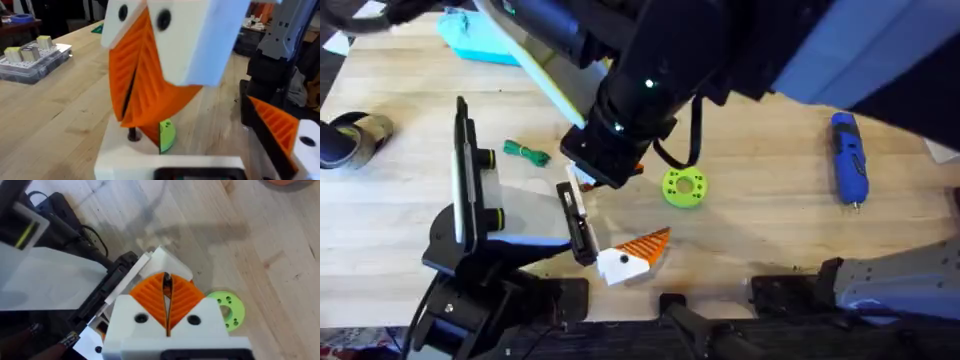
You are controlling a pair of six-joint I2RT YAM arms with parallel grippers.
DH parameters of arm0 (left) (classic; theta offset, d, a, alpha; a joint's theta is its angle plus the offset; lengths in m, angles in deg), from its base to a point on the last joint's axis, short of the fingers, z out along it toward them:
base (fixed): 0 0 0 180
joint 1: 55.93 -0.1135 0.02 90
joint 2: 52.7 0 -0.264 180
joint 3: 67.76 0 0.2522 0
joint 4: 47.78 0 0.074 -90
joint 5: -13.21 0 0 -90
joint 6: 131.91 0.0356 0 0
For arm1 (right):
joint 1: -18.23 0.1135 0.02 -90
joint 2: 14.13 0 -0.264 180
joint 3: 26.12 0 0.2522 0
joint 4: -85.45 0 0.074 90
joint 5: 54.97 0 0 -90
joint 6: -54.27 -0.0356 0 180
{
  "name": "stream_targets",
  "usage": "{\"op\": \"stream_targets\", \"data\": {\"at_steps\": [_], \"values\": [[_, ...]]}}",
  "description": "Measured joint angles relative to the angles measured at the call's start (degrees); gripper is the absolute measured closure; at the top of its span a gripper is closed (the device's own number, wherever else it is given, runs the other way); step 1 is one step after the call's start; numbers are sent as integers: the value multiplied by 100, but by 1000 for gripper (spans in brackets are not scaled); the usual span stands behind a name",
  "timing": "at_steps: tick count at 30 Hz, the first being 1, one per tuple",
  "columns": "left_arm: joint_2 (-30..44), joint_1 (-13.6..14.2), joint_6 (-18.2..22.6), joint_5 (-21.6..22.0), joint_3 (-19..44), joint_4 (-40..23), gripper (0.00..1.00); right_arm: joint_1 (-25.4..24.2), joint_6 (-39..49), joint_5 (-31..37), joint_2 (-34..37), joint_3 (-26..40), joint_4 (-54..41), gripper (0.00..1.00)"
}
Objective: Pick up the gripper from the table and insert it into the empty holder that is missing its gripper. Then pick up a screw, insert it into the mounting hole, and use the screwdriver to tighten it. Finally, clean up the table by picking up the vegetable and placing it into the bucket.
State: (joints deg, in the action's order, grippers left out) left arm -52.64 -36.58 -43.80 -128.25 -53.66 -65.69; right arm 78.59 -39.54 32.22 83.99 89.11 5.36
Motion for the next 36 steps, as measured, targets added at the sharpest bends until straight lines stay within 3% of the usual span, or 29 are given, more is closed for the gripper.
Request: {"op": "stream_targets", "data": {"at_steps": [36], "values": [[-1, 0, 24, 0, 0, 2, 9, 11, 176, -50, 54, 2, 35, 995]]}}
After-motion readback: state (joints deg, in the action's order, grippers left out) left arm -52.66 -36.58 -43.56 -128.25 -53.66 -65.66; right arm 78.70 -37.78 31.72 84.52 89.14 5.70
